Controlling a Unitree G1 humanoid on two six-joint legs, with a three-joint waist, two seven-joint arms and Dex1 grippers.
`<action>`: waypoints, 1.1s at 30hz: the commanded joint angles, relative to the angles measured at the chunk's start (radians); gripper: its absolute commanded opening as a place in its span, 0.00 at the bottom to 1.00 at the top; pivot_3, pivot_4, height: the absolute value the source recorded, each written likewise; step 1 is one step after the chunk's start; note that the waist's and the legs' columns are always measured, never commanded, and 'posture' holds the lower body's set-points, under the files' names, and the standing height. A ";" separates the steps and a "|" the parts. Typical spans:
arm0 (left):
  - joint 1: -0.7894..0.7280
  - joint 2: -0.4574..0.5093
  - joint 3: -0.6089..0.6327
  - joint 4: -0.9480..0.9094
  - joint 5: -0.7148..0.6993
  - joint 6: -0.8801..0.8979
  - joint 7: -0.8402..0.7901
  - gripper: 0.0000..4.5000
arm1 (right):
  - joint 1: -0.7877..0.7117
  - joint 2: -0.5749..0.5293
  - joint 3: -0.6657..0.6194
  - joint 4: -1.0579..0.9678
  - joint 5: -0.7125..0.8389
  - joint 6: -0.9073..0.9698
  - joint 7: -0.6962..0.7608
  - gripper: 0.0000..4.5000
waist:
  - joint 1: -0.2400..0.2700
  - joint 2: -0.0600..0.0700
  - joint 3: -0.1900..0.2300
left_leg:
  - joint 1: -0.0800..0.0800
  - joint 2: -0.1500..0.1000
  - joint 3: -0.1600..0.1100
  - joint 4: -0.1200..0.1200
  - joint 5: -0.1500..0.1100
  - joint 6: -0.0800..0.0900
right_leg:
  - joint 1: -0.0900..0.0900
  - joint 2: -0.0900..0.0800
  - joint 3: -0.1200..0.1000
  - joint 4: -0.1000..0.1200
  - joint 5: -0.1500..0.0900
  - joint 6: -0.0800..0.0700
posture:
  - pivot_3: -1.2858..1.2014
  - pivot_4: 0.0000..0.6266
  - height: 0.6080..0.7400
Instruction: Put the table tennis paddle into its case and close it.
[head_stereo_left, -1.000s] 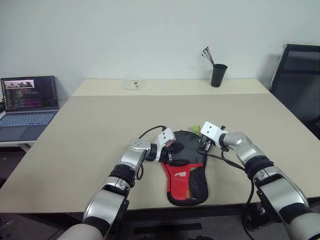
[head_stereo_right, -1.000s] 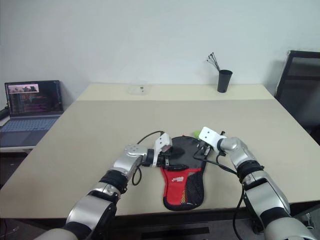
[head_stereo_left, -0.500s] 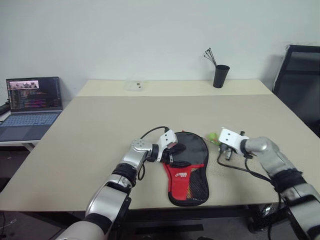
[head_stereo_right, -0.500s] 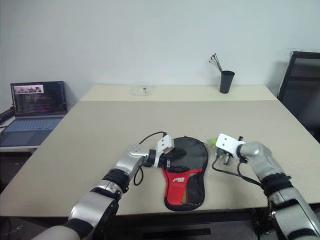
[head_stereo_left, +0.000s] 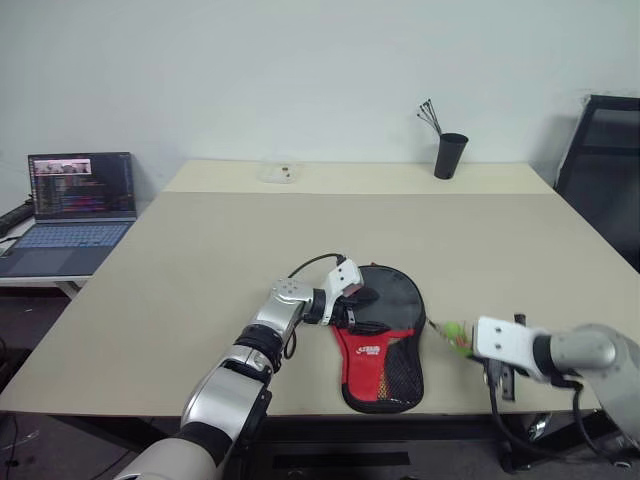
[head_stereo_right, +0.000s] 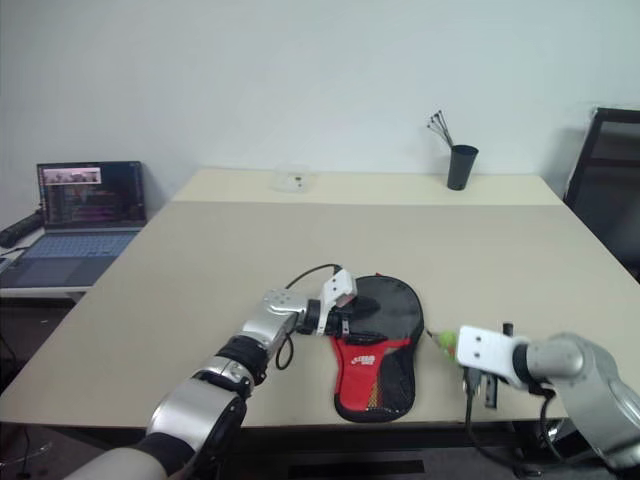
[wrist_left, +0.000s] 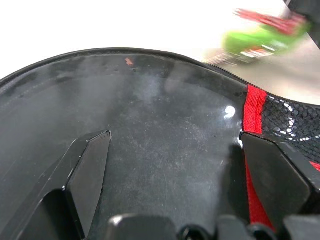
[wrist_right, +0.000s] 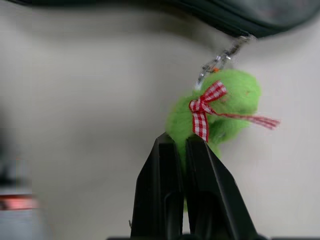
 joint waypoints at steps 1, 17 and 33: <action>0.014 -0.006 -0.014 0.038 0.027 0.017 0.008 1.00 | 0.060 -0.025 -0.020 -0.119 0.031 0.060 0.009 0.01 | 0.001 0.000 0.000 | 0.000 0.000 0.000 0.000 0.000 0.000 | 0.000 0.000 0.000 -0.001 0.000 0.000 | 0.52 0.24 1.00; -0.001 -0.028 -0.016 0.052 0.037 0.010 0.035 1.00 | 0.159 -0.084 -0.039 -0.430 0.364 0.309 0.093 0.01 | 0.003 0.000 -0.001 | 0.000 0.000 -0.006 0.000 -0.003 0.002 | 0.005 -0.002 -0.002 -0.011 0.000 0.001 | 0.52 0.24 1.00; 0.001 -0.031 -0.015 0.041 0.042 0.006 0.047 1.00 | 0.087 -0.096 0.054 -0.373 0.418 0.248 0.054 0.01 | 0.003 0.000 -0.001 | 0.000 0.000 -0.006 0.000 -0.003 0.002 | 0.005 -0.002 -0.002 -0.011 0.000 0.001 | 0.52 0.24 1.00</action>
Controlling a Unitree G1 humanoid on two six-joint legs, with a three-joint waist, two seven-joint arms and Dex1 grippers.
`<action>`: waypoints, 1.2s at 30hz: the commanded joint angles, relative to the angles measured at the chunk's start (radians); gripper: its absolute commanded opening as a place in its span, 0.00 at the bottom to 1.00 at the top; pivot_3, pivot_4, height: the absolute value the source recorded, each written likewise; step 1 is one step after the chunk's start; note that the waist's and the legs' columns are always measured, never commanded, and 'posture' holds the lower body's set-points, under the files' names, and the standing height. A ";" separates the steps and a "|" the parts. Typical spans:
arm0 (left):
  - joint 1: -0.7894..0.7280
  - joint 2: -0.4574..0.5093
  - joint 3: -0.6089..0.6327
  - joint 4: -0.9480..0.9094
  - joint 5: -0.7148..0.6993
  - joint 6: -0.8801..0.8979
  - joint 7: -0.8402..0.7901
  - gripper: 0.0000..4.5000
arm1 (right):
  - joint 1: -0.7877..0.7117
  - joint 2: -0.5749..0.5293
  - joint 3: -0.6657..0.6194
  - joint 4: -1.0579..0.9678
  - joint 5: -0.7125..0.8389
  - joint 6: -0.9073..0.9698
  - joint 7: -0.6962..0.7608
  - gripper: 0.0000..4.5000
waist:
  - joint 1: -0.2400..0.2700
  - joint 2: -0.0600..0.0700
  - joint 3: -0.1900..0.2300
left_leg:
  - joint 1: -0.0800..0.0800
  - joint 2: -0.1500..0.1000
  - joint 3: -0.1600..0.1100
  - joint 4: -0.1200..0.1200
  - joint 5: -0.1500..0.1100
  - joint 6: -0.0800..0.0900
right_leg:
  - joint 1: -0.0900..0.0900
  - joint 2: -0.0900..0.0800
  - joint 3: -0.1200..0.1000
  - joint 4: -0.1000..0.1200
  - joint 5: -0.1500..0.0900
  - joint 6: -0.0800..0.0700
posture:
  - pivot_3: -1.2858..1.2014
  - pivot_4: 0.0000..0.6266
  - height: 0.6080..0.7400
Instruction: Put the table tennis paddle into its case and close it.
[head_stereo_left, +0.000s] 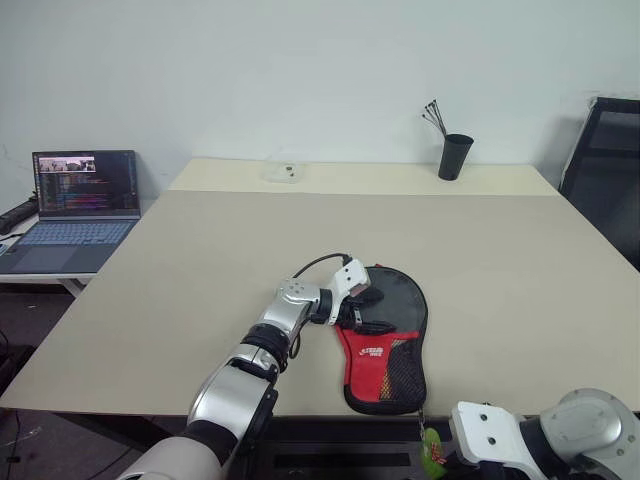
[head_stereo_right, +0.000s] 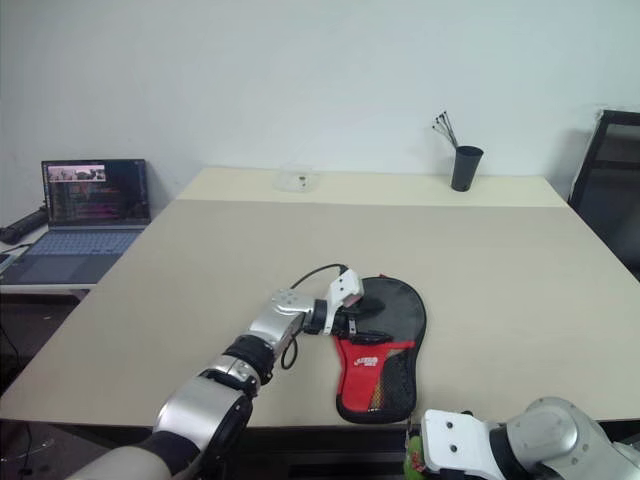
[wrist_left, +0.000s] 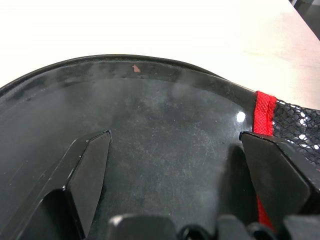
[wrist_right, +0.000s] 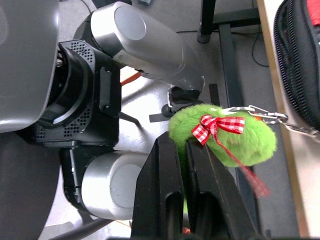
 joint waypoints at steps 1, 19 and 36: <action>0.014 -0.007 -0.015 0.024 0.025 0.009 0.007 1.00 | -0.023 -0.007 -0.030 -0.008 0.056 0.012 0.006 0.01 | 0.000 0.000 0.000 | 0.000 0.000 0.000 0.000 0.000 0.000 | 0.000 0.000 0.000 0.000 0.000 0.000 | 0.52 0.24 1.00; 0.031 -0.021 -0.012 -0.014 0.012 0.018 -0.007 1.00 | -0.208 0.000 -0.174 0.079 0.239 0.134 -0.065 0.81 | 0.000 0.000 0.000 | 0.000 0.000 0.000 0.000 0.000 0.000 | 0.000 -0.001 0.000 0.000 0.000 0.000 | 0.52 0.24 1.00; 0.343 0.327 0.193 -0.866 -0.274 0.422 -0.070 1.00 | -0.592 0.383 -0.164 0.869 0.090 -0.318 -0.164 0.81 | -0.027 0.000 0.004 | -0.002 0.003 0.004 -0.003 0.000 0.001 | -0.006 0.005 0.004 0.002 0.003 0.005 | 0.52 0.24 1.00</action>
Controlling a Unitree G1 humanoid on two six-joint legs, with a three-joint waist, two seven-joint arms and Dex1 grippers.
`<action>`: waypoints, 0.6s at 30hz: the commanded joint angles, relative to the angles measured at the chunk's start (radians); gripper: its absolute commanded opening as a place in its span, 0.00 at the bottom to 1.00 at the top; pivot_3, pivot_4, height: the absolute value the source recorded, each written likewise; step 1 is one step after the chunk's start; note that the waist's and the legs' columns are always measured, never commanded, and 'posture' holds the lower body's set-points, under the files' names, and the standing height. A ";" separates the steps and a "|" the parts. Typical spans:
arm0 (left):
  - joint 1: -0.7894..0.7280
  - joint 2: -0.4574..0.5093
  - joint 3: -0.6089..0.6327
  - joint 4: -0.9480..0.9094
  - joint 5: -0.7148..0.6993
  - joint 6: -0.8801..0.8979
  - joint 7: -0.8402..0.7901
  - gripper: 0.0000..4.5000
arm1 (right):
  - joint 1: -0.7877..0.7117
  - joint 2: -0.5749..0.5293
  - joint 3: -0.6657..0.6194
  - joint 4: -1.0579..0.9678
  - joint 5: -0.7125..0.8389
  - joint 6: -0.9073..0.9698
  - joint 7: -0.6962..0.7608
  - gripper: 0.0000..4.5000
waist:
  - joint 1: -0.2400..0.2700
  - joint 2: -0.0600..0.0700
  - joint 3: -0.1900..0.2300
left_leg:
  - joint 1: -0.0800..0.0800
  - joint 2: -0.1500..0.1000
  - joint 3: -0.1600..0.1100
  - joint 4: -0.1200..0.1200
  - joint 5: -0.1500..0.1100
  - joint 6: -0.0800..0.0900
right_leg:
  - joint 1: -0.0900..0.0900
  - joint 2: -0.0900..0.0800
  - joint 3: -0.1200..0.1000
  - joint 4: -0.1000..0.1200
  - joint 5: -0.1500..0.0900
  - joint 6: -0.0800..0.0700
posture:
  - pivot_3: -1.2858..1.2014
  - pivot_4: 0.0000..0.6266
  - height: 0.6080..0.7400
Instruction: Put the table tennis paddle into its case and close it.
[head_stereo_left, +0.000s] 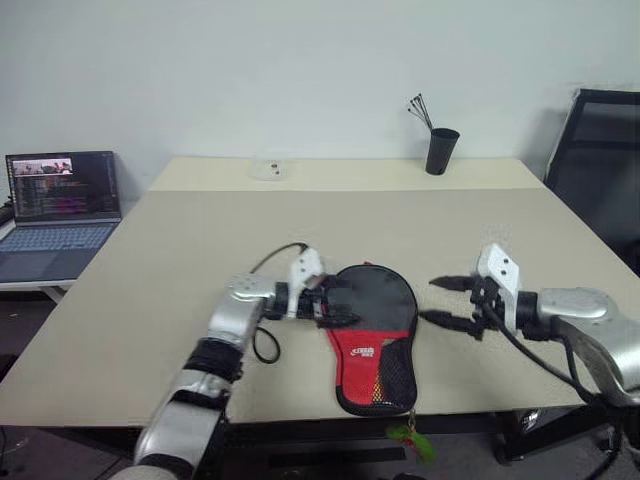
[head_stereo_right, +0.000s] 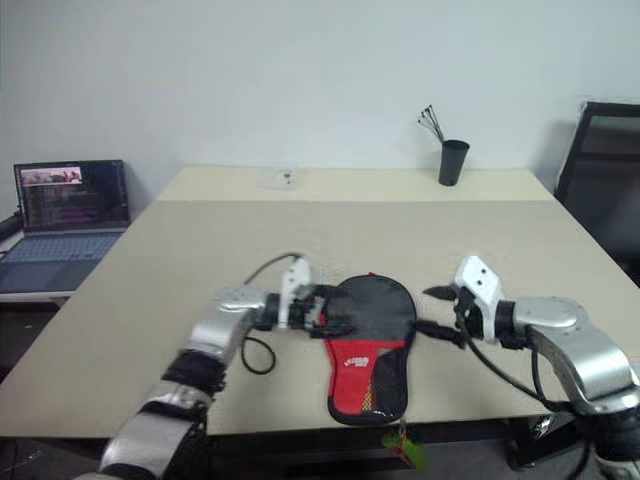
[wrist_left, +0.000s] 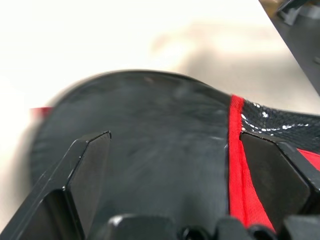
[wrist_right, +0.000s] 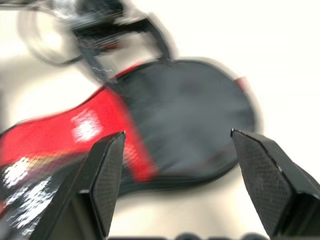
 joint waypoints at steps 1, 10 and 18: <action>0.098 0.049 0.074 -0.233 -0.097 0.131 0.055 1.00 | -0.088 0.053 -0.011 0.158 -0.027 -0.123 0.018 0.81 | 0.000 0.001 0.001 | 0.000 0.000 0.000 0.000 0.000 0.000 | 0.000 0.000 0.000 0.000 0.000 0.000 | 0.52 0.24 1.00; 0.413 0.089 0.198 -0.605 -0.195 0.274 0.275 1.00 | -0.329 0.101 0.010 0.624 -0.101 -0.330 0.174 0.81 | 0.011 0.003 0.002 | 0.000 -0.001 0.001 0.001 0.000 0.000 | 0.000 -0.001 0.001 0.000 0.000 0.000 | 0.52 0.24 1.00; 0.449 0.106 0.159 -0.602 -0.169 0.241 0.339 1.00 | -0.359 0.056 -0.011 0.691 -0.130 -0.355 0.211 0.81 | 0.013 0.003 0.002 | 0.000 -0.001 0.002 0.001 0.000 0.000 | 0.000 -0.001 0.002 0.000 0.000 0.000 | 0.52 0.24 1.00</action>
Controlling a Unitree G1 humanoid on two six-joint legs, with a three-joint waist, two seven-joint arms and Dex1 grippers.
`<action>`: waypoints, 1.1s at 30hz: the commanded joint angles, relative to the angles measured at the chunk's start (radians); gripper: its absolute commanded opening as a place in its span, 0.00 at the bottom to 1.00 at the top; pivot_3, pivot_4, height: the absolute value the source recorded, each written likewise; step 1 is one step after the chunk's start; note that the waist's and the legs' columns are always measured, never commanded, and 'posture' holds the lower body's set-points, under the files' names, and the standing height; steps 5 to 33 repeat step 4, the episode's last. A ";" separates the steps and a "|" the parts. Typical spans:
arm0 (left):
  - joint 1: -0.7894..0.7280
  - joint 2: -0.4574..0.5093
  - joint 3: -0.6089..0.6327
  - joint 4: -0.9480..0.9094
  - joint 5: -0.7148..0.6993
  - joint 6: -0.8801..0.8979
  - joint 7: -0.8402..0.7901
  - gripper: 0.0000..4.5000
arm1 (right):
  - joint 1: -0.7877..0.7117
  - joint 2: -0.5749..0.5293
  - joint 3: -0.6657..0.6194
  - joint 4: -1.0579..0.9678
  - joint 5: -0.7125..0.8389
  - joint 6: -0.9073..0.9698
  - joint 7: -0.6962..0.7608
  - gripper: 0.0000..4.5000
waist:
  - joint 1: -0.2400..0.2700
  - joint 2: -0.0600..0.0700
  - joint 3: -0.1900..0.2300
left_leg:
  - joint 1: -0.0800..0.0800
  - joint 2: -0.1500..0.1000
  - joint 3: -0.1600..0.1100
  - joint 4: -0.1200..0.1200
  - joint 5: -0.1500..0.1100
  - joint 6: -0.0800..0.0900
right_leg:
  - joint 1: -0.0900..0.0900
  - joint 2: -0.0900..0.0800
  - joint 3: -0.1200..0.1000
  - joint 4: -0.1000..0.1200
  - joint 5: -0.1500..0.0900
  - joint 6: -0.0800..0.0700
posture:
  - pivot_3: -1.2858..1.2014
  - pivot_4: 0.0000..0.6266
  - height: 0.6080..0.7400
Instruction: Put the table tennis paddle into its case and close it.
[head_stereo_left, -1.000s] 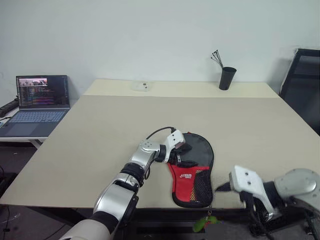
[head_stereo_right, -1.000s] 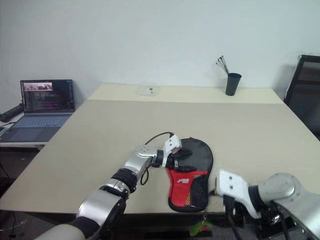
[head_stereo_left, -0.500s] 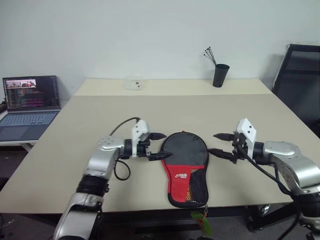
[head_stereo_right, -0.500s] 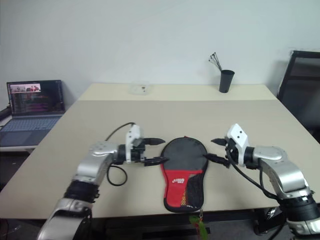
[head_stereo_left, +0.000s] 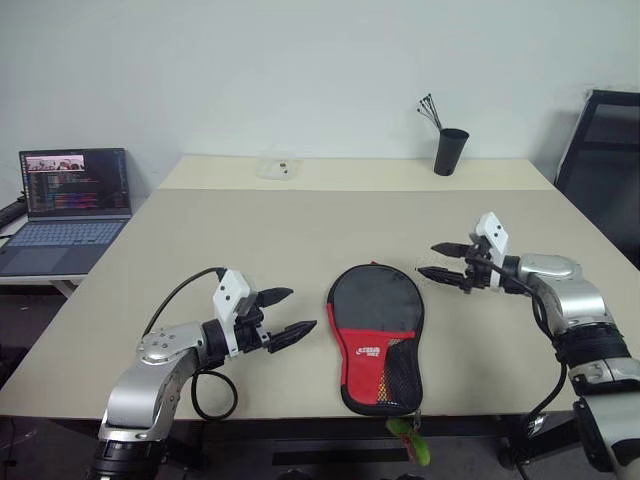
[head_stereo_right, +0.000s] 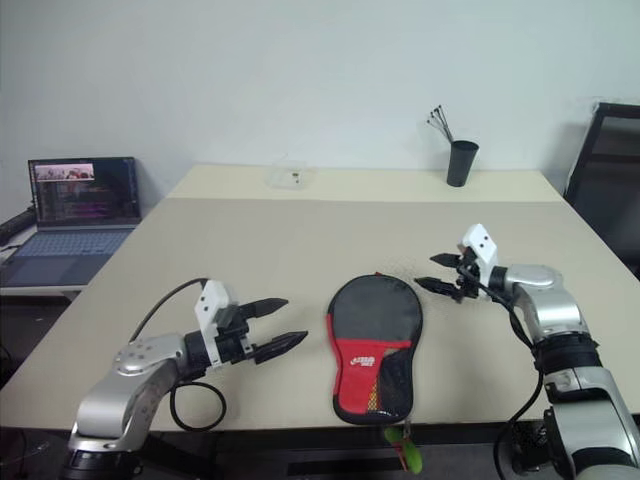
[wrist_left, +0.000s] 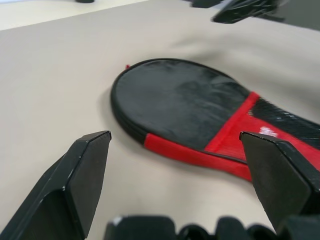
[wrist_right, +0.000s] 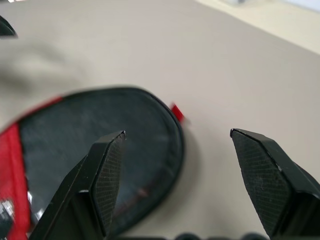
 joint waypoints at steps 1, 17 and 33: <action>0.001 0.019 -0.021 -0.010 0.014 -0.031 0.021 1.00 | -0.010 -0.021 -0.038 -0.051 0.012 0.001 0.013 0.81 | -0.002 0.000 0.000 | 0.000 0.000 0.000 0.000 0.000 0.000 | 0.000 0.000 0.000 0.000 0.000 0.000 | 0.52 0.24 1.00; -0.013 0.008 -0.021 0.003 0.003 -0.039 0.043 1.00 | 0.001 -0.023 -0.022 -0.092 0.001 0.037 0.016 0.81 | -0.003 0.000 0.000 | 0.000 0.000 0.000 0.000 0.000 0.000 | 0.000 0.000 0.000 0.000 0.000 0.000 | 0.52 0.24 1.00; -0.013 0.008 -0.021 0.003 0.003 -0.039 0.043 1.00 | 0.001 -0.023 -0.022 -0.092 0.001 0.037 0.016 0.81 | -0.003 0.000 0.000 | 0.000 0.000 0.000 0.000 0.000 0.000 | 0.000 0.000 0.000 0.000 0.000 0.000 | 0.52 0.24 1.00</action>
